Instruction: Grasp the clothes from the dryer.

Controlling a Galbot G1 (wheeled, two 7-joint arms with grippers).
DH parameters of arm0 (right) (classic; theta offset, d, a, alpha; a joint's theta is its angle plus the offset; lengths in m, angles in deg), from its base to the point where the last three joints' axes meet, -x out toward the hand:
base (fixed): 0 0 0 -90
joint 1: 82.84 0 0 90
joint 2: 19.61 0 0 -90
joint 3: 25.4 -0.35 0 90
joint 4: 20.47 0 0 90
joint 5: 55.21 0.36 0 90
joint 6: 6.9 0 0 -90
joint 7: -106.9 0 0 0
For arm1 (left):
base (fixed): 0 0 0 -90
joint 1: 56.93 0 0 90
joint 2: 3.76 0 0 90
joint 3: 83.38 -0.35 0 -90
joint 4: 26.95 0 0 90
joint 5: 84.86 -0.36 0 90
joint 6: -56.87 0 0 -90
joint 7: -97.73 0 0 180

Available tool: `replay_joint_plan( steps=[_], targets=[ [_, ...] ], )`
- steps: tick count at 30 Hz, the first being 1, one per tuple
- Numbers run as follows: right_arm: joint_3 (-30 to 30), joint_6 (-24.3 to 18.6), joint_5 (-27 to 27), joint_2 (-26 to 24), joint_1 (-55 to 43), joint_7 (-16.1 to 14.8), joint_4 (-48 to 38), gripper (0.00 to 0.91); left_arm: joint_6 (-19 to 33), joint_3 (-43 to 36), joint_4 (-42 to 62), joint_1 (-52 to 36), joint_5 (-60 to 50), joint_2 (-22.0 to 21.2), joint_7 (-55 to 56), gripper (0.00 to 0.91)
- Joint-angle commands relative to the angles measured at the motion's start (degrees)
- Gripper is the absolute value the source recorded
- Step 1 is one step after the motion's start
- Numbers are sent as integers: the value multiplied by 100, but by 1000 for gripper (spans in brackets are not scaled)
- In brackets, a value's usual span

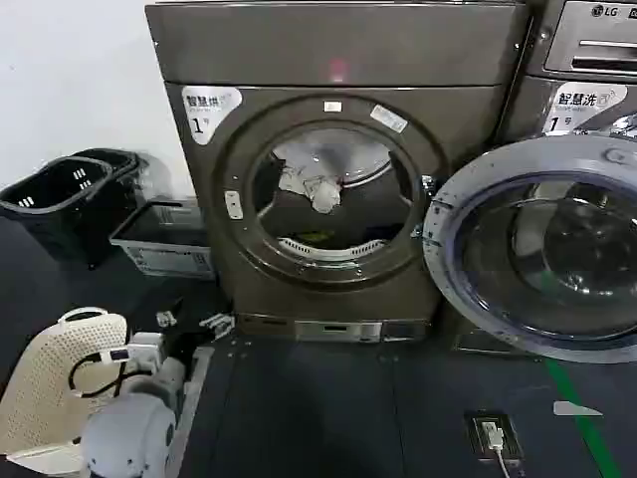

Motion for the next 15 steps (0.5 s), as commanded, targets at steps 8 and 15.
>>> replay_joint_plan(
  steps=[8, 15],
  targets=[
    [72, -374, 59, 34, -13, 183, -132, 907, -281, 3, -18, 39, -24, 12, -20, 907],
    [60, -324, 83, 14, -21, 211, -148, 907, -281, 2, -38, 48, -33, 11, -40, 907]
  ],
)
